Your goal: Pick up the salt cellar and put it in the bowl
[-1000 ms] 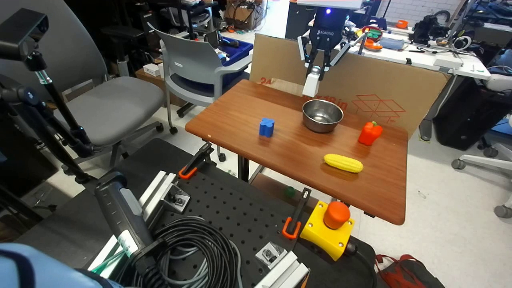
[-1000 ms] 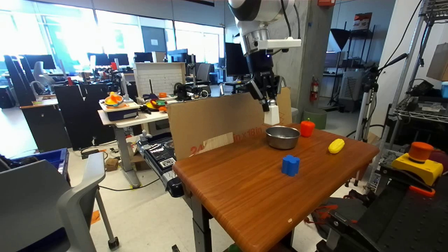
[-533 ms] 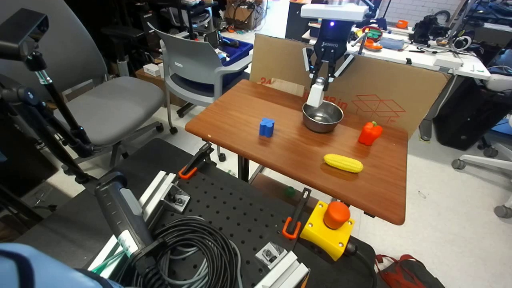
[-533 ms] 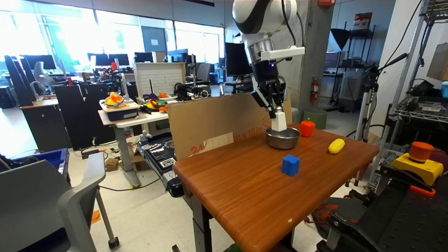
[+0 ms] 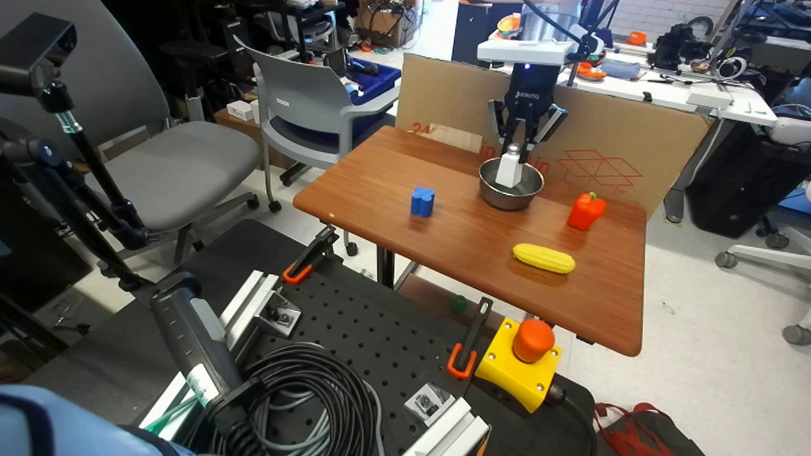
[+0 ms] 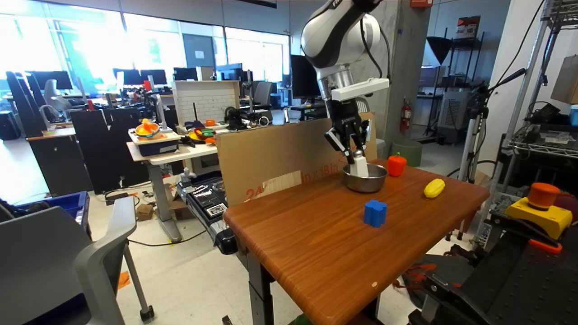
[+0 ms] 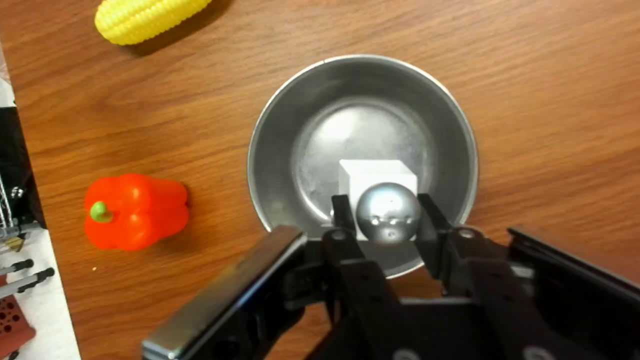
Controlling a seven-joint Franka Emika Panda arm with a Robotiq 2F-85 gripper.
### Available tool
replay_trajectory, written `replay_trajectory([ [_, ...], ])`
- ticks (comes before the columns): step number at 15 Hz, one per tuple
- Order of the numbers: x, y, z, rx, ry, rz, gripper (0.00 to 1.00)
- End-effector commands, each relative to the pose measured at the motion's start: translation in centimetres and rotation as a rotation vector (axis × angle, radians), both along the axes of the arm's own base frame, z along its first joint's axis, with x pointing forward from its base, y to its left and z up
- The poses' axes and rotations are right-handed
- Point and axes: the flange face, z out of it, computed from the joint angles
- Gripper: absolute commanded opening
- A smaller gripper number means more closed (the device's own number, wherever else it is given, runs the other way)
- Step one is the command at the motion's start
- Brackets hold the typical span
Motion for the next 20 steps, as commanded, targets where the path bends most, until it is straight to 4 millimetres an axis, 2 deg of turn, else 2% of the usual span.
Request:
replay_trajectory([
  [1,1.2,0.2,-0.6,-0.038,-0.062,-0.045,0.09],
  [2,1.2,0.2,-0.6,-0.038,-0.07,-0.048,0.09],
  [3,1.2,0.3,-0.7,-0.037,-0.076,-0.048,0.46],
  [4,1.1,0.4,-0.7,-0.035,-0.08,-0.045,0.6],
  [9,0.2,0.6,-0.1,-0.006,-0.073,-0.006,0.96],
  [11,-0.1,0.9,0.7,0.007,-0.086,0.006,1.0],
  [13,-0.4,1.4,2.5,0.034,-0.122,0.023,1.0],
  [17,-1.4,3.4,7.5,0.149,-0.186,0.116,1.0],
  [18,0.0,2.7,5.0,0.083,-0.156,0.078,1.0],
  [20,-0.1,3.1,6.4,0.091,-0.167,0.084,1.0],
])
